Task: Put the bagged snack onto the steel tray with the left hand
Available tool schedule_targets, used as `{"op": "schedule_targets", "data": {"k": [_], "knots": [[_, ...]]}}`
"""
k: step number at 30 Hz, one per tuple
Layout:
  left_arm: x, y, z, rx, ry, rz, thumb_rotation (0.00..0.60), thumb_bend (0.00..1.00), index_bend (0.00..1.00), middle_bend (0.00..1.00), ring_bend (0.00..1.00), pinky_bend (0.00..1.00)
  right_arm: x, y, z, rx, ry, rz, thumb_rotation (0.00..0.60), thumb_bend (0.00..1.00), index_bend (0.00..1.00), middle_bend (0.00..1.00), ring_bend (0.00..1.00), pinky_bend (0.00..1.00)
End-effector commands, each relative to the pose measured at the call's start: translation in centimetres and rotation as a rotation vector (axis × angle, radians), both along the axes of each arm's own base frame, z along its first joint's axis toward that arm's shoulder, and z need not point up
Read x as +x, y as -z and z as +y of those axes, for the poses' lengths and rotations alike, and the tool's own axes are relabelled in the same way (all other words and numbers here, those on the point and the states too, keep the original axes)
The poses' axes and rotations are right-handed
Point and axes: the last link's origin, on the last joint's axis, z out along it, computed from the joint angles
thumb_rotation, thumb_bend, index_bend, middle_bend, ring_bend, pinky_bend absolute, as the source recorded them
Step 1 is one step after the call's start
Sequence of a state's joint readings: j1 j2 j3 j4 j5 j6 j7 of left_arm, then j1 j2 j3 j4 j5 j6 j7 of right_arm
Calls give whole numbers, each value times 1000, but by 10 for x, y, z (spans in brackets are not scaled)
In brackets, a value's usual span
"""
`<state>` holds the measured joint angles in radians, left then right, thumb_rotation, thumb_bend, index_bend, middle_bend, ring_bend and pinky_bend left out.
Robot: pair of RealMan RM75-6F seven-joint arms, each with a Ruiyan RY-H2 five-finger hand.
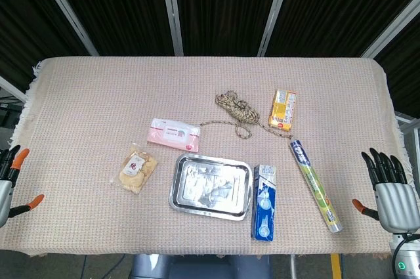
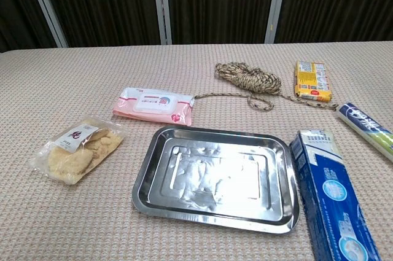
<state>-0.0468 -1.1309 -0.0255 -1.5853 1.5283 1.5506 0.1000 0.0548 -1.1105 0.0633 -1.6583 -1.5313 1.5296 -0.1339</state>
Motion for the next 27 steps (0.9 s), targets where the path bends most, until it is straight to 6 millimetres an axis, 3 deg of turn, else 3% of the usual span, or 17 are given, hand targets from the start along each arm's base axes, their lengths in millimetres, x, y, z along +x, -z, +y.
{"op": "schedule_targets", "data": {"k": [1,27], "knots": [[0,0,0,-1,2,-2,529,85,65,0,0,0,0,0,0,0,0,-1,600,0,0,0,0,0],[10,6,6,-42,60,-32,535,86,92,0,0,0,-6,-2,9,-11,15,-27,600,0,0,0,0,0]]}}
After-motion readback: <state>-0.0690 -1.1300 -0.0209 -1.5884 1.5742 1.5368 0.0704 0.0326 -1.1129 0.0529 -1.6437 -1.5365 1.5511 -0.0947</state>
